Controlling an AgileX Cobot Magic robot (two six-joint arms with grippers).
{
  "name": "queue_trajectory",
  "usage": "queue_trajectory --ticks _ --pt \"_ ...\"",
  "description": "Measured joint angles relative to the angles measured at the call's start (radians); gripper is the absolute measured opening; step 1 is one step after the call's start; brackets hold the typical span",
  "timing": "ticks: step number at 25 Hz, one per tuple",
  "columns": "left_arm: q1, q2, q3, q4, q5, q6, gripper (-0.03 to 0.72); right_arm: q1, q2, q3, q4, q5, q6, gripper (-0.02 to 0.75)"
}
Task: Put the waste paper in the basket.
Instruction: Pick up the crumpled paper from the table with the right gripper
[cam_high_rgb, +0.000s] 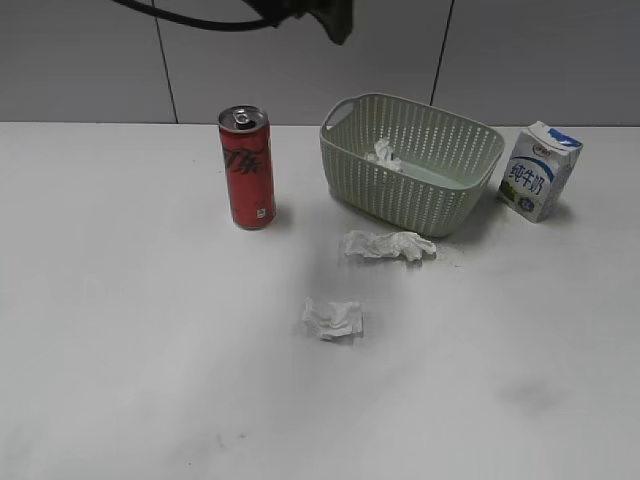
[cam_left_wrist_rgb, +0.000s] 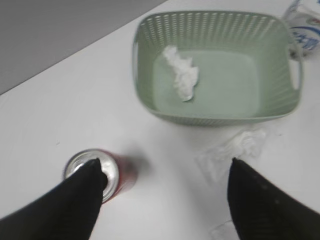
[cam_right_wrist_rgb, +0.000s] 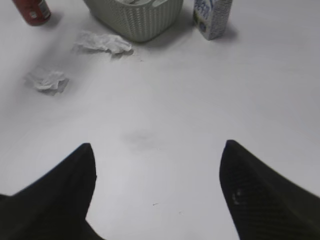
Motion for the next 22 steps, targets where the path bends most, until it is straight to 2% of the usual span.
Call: queue_trajectory --ticks 5,8,13,16,22 --pt "0.033 -0.177 0.246 0.027 0.013 -0.034 0.571 0.000 0.226 -0.067 0.090 0.000 -0.166 0.582" --pt "0.115 -0.290 0.426 0.020 0.013 -0.044 0.571 0.000 0.382 -0.120 0.099 0.000 -0.269 0.582" --pt "0.315 -0.516 0.704 0.004 -0.043 -0.053 0.571 0.000 0.644 -0.229 0.107 0.008 -0.499 0.582" --pt "0.404 -0.670 0.842 0.002 -0.072 -0.054 0.571 0.015 0.811 -0.317 0.124 0.009 -0.611 0.582" --pt "0.480 -0.945 1.084 -0.003 -0.077 -0.064 0.571 0.095 1.131 -0.525 0.141 0.017 -0.762 0.550"
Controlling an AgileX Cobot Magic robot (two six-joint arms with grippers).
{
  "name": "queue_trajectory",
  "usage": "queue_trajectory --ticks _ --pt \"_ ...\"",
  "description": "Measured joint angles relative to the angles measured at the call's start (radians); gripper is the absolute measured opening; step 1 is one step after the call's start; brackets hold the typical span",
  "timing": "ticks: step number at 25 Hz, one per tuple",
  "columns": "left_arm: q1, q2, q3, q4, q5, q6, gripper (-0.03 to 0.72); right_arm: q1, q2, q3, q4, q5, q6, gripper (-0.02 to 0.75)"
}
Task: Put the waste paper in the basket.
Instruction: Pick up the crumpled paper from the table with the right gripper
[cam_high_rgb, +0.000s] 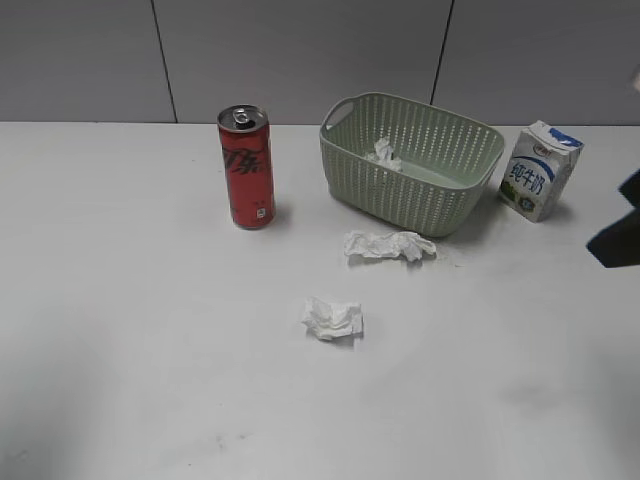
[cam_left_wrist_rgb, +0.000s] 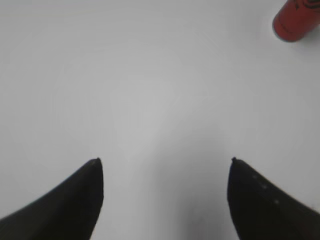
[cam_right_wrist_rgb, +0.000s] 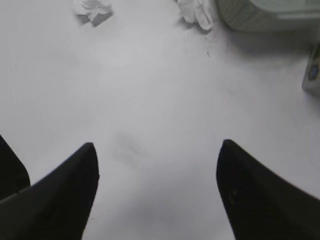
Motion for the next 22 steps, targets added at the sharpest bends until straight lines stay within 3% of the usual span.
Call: queue_trajectory --ticks 4,12,17,22 --pt "0.005 -0.183 0.136 0.013 0.013 -0.011 0.571 0.110 0.187 -0.153 -0.036 0.004 -0.029 0.529" --pt "0.005 -0.551 0.321 0.023 0.094 -0.078 0.571 0.328 0.491 -0.406 -0.221 0.005 -0.098 0.524" --pt "0.005 -0.774 0.375 0.023 0.096 -0.084 0.571 0.399 0.647 -0.519 -0.286 0.000 -0.197 0.520" --pt "0.005 -0.953 0.421 0.073 0.097 -0.084 0.571 0.411 0.747 -0.537 -0.298 -0.026 -0.356 0.520"
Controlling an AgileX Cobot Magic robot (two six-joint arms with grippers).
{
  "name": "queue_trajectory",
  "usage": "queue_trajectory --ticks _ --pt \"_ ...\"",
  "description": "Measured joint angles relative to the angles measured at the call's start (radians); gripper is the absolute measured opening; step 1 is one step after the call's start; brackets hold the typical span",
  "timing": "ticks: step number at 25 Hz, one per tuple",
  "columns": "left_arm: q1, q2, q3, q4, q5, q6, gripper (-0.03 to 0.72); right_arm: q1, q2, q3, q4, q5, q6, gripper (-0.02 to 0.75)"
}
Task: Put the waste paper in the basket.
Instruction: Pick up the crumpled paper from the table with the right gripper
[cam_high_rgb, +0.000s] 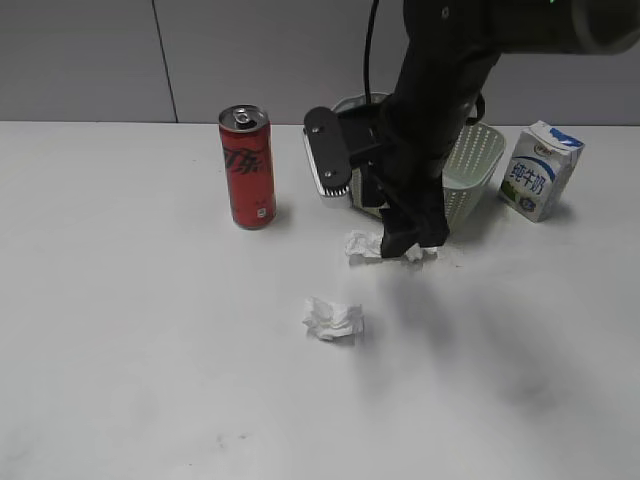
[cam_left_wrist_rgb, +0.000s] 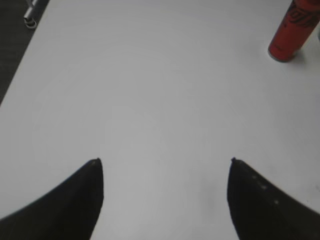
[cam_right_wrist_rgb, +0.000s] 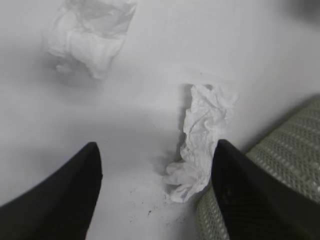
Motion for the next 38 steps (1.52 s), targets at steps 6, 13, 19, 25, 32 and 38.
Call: queue_trajectory --ticks 6,13,19,25,32,38 --pt "0.000 -0.121 0.075 0.019 -0.025 0.007 0.571 0.000 0.084 -0.002 -0.039 -0.064 -0.023 0.519" --pt "0.000 -0.122 0.131 0.019 -0.154 0.012 0.571 0.000 0.164 -0.002 -0.124 -0.125 0.005 0.519" --pt "0.000 -0.123 0.145 0.017 -0.181 0.013 0.571 0.000 0.195 -0.028 -0.176 -0.167 0.084 0.519" --pt "0.000 -0.123 0.145 0.016 -0.184 0.014 0.571 0.000 0.201 -0.077 -0.181 -0.182 0.104 0.519" --pt "0.000 -0.123 0.145 0.016 -0.186 0.014 0.571 0.000 0.248 -0.082 -0.181 -0.190 0.113 0.518" --pt "0.000 -0.123 0.145 0.016 -0.186 0.014 0.571 0.000 0.255 -0.089 -0.180 -0.188 0.115 0.480"
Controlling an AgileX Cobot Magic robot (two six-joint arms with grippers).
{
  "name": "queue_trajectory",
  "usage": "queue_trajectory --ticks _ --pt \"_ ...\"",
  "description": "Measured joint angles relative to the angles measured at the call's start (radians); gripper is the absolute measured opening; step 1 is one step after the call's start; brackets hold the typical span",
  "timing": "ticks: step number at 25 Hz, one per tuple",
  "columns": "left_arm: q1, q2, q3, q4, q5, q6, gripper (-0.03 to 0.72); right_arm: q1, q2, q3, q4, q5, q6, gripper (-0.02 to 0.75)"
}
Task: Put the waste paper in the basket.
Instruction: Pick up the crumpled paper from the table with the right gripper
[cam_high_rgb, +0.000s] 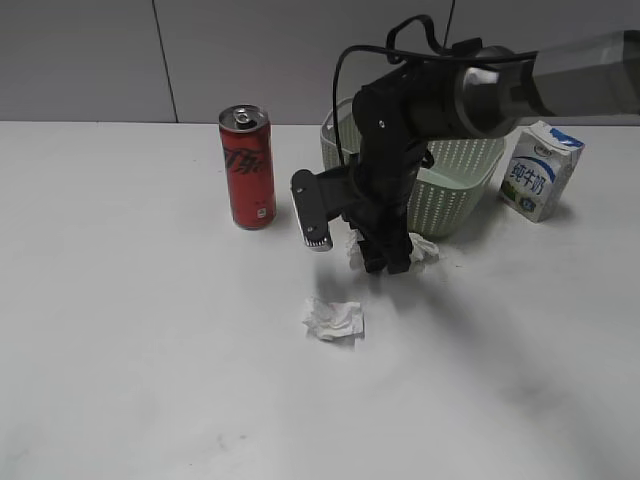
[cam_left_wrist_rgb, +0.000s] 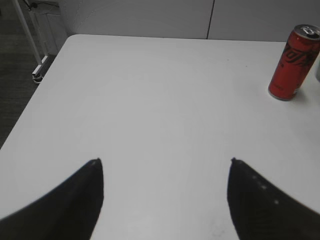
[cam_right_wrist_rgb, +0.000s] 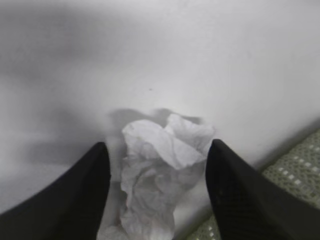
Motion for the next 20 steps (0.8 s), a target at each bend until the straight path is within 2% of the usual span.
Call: queue_trajectory --ticks 3,6,7,9,15,20 --pt "0.000 0.000 0.000 0.000 0.000 0.000 0.571 0.000 0.001 0.000 0.011 0.030 0.000 0.303" --pt "0.000 0.000 0.000 0.000 0.000 0.000 0.571 0.000 0.001 0.000 0.035 0.070 0.003 0.064" --pt "0.000 0.000 0.000 0.000 0.000 0.000 0.571 0.000 -0.001 0.000 0.043 0.081 0.014 0.031" --pt "0.000 0.000 0.000 0.000 0.000 0.000 0.571 0.000 -0.014 0.001 0.071 0.105 0.051 -0.003" --pt "0.000 0.000 0.000 0.000 0.000 0.000 0.571 0.000 -0.140 0.003 0.142 0.137 0.133 -0.007" --pt "0.000 0.000 0.000 0.000 0.000 0.000 0.571 -0.010 -0.264 0.002 0.117 0.086 0.389 -0.007"
